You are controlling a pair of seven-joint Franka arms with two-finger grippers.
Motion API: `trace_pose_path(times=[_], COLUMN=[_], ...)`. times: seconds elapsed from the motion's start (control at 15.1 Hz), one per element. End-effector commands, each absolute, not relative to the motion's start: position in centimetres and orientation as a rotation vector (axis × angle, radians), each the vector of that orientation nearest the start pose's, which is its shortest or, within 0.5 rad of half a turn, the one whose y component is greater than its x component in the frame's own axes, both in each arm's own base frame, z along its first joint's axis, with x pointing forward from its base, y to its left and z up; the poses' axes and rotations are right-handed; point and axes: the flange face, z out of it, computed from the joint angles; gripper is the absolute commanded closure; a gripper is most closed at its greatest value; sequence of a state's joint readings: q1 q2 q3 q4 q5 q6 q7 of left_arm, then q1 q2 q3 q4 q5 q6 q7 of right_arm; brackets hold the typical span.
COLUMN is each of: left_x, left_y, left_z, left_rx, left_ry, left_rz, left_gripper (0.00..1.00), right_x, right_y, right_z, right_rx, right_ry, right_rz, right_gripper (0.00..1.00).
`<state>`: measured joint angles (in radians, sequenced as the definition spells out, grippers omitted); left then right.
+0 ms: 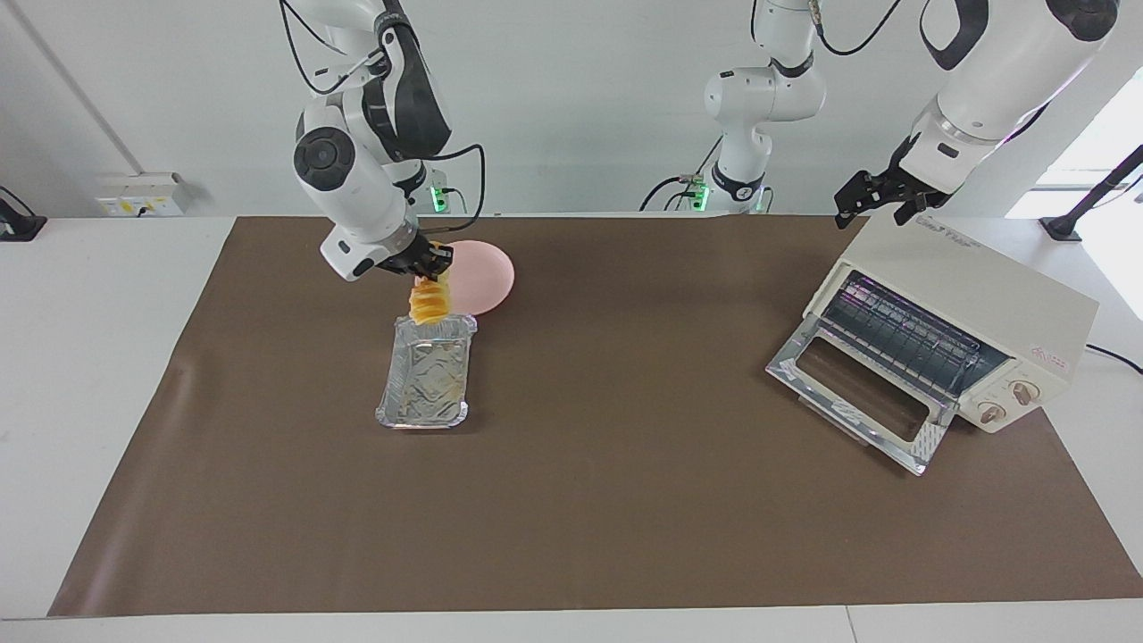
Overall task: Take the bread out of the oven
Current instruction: 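Carry the bread rolls with the right gripper onto the pink plate, then lower the bread onto the pink plate and open the right gripper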
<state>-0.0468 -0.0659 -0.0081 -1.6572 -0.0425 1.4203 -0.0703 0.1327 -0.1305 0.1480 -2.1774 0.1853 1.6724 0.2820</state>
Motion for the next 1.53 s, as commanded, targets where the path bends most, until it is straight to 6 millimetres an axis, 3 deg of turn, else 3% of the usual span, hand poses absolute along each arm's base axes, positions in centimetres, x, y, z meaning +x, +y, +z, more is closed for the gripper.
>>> trace_pose_path(times=[0.0,0.13,0.33,0.6,1.06,1.2,1.46], left_x=[51.1,51.1,51.1,51.1,51.1,51.1,51.1], left_y=[-3.1,-3.2,-3.1,-3.2,-3.1,-3.2,-3.2], left_z=[61.0,61.0,61.0,61.0,61.0,61.0,61.1], left_rx=[-3.147,-3.147,-3.145,-3.145,-3.145,-3.145,-3.145], left_ry=[-0.01,-0.008,-0.01,-0.008,-0.01,-0.008,-0.008], left_rz=[0.246,0.246,0.246,0.246,0.246,0.246,0.243], left_gripper=[0.0,0.0,0.0,0.0,0.0,0.0,0.0], right_x=[38.4,36.4,35.9,35.3,35.7,35.5,35.5], right_y=[15.1,14.8,14.3,15.2,15.4,16.2,16.4], right_z=[39.8,37.5,35.3,32.3,31.9,32.0,30.7], right_rx=[-3.042,-3.058,-3.064,-3.074,-3.069,-3.06,-3.056], right_ry=[0.115,0.127,0.139,0.115,0.122,0.105,0.111], right_rz=[0.602,0.539,0.485,0.417,0.383,0.363,0.363], right_gripper=[1.0,1.0,1.0,1.0,1.0,1.0,1.0])
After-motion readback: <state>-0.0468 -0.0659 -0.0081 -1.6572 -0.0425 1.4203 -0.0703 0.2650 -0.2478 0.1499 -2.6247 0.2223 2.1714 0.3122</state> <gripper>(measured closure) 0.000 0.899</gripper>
